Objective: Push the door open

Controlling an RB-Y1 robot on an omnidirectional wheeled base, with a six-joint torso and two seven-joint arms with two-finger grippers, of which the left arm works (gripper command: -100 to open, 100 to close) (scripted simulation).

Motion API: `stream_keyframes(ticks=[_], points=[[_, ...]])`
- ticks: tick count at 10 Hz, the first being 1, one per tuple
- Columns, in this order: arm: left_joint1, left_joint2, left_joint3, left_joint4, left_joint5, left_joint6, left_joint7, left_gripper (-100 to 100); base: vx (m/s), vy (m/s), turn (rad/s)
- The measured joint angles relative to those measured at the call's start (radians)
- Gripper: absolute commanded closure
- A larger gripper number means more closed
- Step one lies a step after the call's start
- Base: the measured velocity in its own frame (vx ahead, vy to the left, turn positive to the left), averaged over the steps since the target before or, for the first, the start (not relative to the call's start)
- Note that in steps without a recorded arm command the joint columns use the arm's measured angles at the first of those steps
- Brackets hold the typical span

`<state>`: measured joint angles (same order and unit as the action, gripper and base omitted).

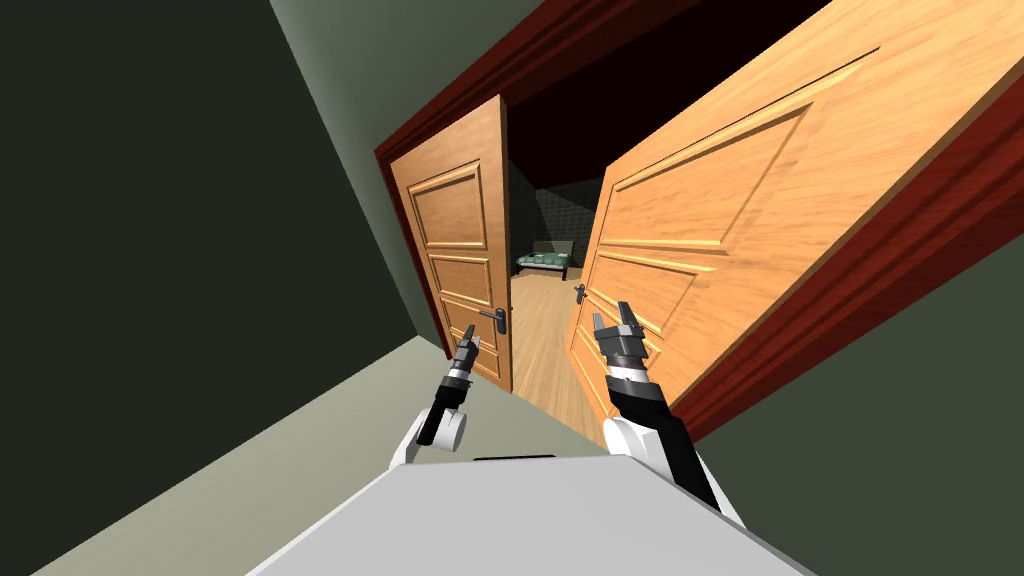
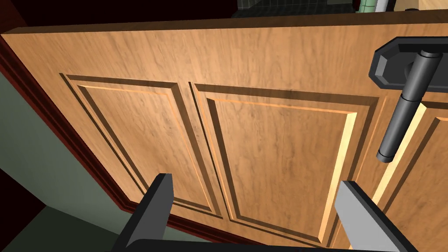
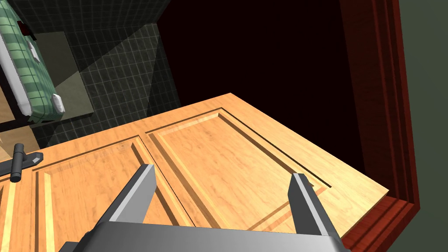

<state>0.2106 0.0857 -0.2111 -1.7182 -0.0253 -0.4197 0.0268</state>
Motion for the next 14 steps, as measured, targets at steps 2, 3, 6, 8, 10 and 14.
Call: stream_keyframes(ticks=[2, 3, 6, 8, 10, 14], points=[[-0.018, 0.008, -0.005, 0.037, 0.003, 0.003, 0.009, -100, 0.043, 0.086, -0.079], [-0.031, 0.008, -0.011, 0.064, 0.004, 0.008, 0.014, -100, 0.051, 0.122, -0.098], [-0.07, 0.018, -0.031, 0.126, 0.007, 0.038, 0.034, -100, 0.068, 0.127, -0.092], [-0.101, 0.013, -0.046, 0.185, 0.006, 0.05, 0.039, -100, 0.08, 0.11, -0.09], [-0.126, 0.016, -0.058, 0.215, 0.007, 0.076, 0.05, -100, 0.05, 0.113, -0.082], [-0.165, 0.016, -0.082, 0.292, 0.007, 0.102, 0.065, -100, 0.049, 0.111, -0.071]])
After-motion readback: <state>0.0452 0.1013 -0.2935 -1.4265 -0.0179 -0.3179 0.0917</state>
